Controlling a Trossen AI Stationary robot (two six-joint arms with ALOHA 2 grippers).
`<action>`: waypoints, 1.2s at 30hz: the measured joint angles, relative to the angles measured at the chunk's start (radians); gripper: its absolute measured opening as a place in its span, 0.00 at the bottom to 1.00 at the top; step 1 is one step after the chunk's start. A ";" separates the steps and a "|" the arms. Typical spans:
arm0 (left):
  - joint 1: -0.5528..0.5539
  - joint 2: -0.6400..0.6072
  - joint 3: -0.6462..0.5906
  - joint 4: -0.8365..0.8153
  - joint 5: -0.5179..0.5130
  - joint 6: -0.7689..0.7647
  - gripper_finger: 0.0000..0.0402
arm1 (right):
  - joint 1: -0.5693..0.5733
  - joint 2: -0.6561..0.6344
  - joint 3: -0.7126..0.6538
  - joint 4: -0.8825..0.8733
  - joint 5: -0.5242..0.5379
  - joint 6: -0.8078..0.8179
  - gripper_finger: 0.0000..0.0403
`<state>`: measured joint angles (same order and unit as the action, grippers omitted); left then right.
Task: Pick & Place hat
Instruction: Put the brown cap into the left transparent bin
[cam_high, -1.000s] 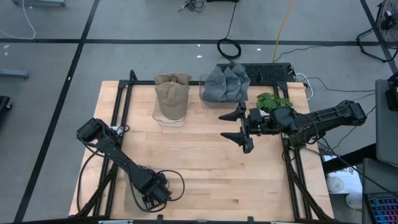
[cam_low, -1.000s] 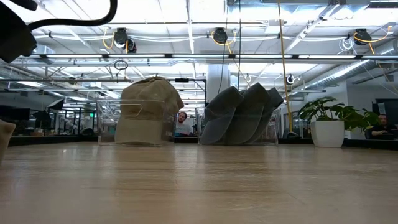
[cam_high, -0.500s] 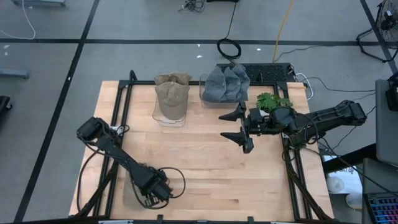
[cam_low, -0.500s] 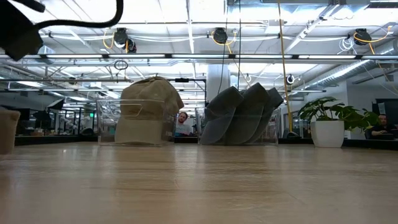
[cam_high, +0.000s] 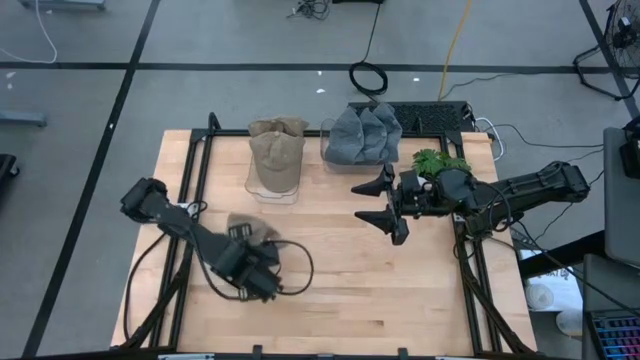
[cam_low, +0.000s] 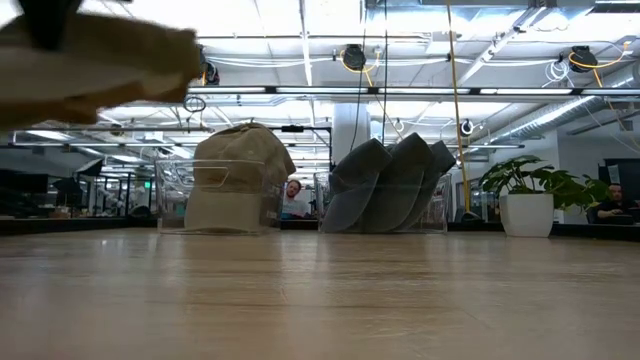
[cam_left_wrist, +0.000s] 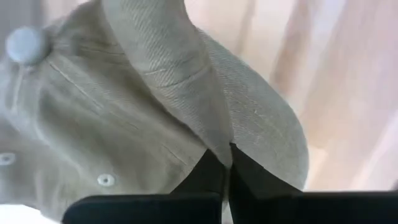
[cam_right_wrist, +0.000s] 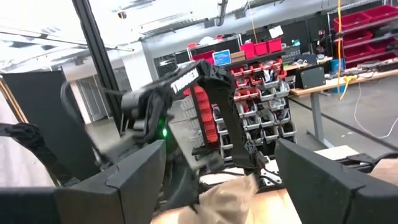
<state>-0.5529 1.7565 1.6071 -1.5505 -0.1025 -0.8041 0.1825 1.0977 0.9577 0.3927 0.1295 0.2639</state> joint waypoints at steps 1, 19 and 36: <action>0.004 -0.008 0.018 -0.017 -0.028 0.016 0.00 | 0.000 0.000 0.000 0.000 0.000 0.012 0.72; 0.176 -0.178 0.218 -0.004 -0.439 0.271 0.00 | -0.001 0.000 0.000 0.000 0.210 0.173 0.72; 0.377 -0.189 0.365 0.307 -0.587 0.605 0.00 | -0.041 0.055 0.000 0.036 0.468 0.355 0.71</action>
<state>-0.1764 1.5677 1.9721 -1.2437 -0.6897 -0.1995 0.1417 1.1532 0.9573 0.4289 0.5974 0.6191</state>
